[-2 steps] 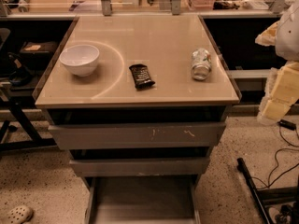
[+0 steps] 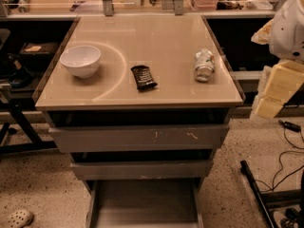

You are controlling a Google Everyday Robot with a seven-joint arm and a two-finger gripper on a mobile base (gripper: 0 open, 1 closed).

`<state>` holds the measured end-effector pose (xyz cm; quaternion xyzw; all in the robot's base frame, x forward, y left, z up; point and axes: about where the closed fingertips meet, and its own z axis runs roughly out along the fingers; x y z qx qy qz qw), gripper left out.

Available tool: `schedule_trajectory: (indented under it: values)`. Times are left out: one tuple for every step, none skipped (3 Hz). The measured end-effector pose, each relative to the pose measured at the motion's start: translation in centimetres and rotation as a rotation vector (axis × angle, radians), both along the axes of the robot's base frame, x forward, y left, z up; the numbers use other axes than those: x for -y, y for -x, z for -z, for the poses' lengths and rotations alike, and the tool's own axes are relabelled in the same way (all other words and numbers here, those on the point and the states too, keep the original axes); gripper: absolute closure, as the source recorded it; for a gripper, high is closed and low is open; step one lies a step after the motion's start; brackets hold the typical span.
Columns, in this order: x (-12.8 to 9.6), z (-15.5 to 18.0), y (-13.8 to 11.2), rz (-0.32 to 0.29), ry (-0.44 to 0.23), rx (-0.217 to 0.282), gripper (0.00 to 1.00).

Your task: Place rxbar chocolate into bottom drawer

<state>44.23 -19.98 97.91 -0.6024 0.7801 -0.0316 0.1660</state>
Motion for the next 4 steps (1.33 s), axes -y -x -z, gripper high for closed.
schedule_trajectory:
  values:
    - [-3.6, 0.4, -1.1, -0.032, 0.019, -0.043, 0.00]
    - [-7.8, 1.4, -0.7, -0.170, -0.004, -0.135, 0.00]
    - [-8.0, 1.2, -0.8, -0.179, -0.010, -0.119, 0.00]
    - [-8.4, 2.6, -4.8, -0.081, -0.051, -0.097, 0.00]
